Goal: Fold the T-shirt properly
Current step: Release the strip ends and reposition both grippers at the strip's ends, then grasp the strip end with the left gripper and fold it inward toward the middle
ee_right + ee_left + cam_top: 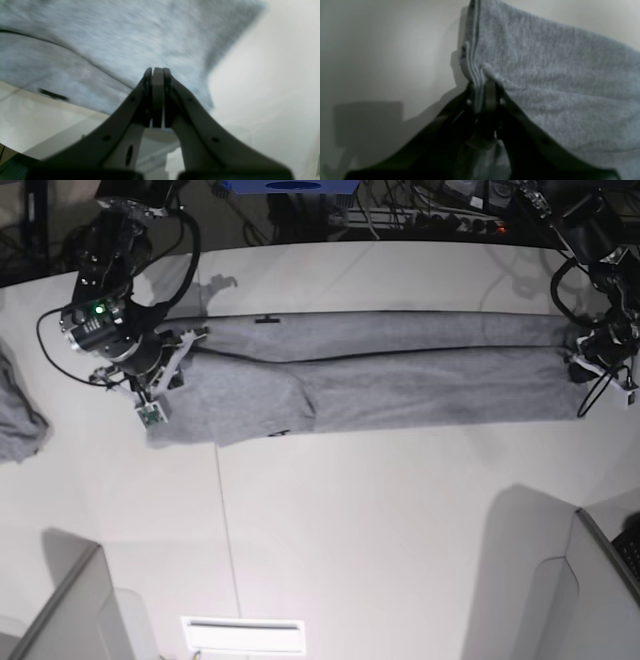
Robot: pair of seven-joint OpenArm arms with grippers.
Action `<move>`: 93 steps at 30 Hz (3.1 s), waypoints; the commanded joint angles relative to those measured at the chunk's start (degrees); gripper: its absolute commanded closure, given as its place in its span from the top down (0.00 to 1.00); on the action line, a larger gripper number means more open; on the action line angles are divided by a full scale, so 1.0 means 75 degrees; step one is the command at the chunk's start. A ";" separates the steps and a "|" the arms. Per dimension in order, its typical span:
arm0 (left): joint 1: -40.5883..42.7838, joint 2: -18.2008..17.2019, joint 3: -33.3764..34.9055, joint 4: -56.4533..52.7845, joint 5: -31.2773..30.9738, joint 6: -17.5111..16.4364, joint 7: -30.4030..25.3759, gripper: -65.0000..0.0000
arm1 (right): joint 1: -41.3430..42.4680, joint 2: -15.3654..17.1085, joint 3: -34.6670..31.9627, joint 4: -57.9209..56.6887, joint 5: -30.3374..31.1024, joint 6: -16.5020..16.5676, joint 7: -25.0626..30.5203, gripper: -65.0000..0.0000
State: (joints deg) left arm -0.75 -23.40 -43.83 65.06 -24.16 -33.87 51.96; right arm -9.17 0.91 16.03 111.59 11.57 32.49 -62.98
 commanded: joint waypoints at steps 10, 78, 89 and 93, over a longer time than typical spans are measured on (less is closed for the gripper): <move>0.0634 -0.0414 -0.0608 0.1881 0.0180 0.0091 -0.0054 0.00 | -0.0131 -0.0150 0.0388 0.0307 0.0045 0.0058 0.0116 0.00; 0.1513 0.3301 0.3272 0.5644 0.0121 0.1685 0.0661 0.00 | -0.0178 -0.0150 0.0330 0.0260 0.0045 0.0058 0.0058 0.00; 0.1419 0.3313 0.3905 0.5632 0.0133 0.2236 0.0661 0.00 | -0.0178 -0.0162 0.0318 0.0260 0.0045 0.0058 0.0058 0.00; 0.1408 0.3313 0.4080 0.5632 0.0133 0.2306 0.0661 0.00 | -0.0178 -0.0162 0.0318 0.0260 0.0045 0.0058 0.0058 0.00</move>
State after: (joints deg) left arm 10.35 1.52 -13.41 106.39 -22.33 -16.40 57.89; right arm -11.05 -0.62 18.41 112.77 11.55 32.62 -63.26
